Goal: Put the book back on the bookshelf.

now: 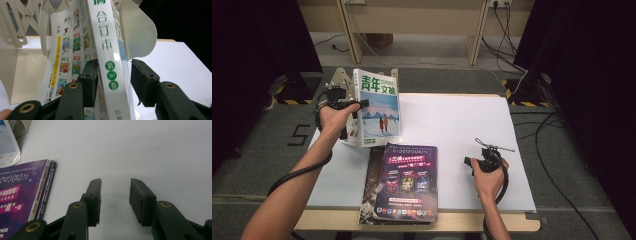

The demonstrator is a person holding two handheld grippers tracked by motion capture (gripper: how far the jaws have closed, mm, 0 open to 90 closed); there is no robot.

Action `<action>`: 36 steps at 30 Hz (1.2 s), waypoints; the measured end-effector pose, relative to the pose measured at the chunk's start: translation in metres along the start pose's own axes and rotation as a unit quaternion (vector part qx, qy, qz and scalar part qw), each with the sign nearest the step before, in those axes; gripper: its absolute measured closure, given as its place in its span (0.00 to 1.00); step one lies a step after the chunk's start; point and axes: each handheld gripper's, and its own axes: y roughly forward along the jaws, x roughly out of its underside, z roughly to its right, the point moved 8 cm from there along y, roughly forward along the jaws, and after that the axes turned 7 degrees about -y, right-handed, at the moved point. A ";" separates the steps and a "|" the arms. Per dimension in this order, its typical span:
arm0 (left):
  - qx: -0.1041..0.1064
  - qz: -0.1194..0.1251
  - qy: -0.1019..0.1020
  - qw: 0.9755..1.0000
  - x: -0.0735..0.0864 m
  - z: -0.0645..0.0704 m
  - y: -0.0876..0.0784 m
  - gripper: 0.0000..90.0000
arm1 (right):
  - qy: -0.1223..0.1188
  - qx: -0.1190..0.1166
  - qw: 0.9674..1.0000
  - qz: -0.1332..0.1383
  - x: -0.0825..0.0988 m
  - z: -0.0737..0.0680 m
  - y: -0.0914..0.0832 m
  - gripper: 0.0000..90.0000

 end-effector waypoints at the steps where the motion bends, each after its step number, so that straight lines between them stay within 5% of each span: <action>1: -0.001 0.001 -0.003 1.000 -0.002 0.001 0.001 0.60 | 0.000 0.000 1.000 0.001 0.000 0.000 0.000 0.68; 13: -0.032 -0.003 -0.039 0.999 -0.029 0.005 0.020 0.58 | 0.000 -0.003 1.000 0.001 0.000 0.000 -0.001 0.67; 17: -0.053 -0.007 -0.046 0.997 -0.032 0.002 0.024 0.64 | -0.001 -0.002 1.000 -0.001 0.000 0.000 -0.001 0.67; 25: -0.063 -0.029 -0.048 0.996 -0.031 0.001 0.028 0.77 | -0.001 -0.005 1.000 -0.001 0.000 -0.001 0.000 0.67; 30: -0.033 -0.034 -0.054 0.997 -0.030 0.005 0.023 0.81 | 0.002 -0.006 1.000 -0.002 0.000 -0.001 -0.001 0.67; 36: 0.009 0.016 0.010 1.000 -0.034 0.026 -0.012 0.81 | 0.002 -0.009 1.000 -0.001 0.000 0.000 -0.001 0.67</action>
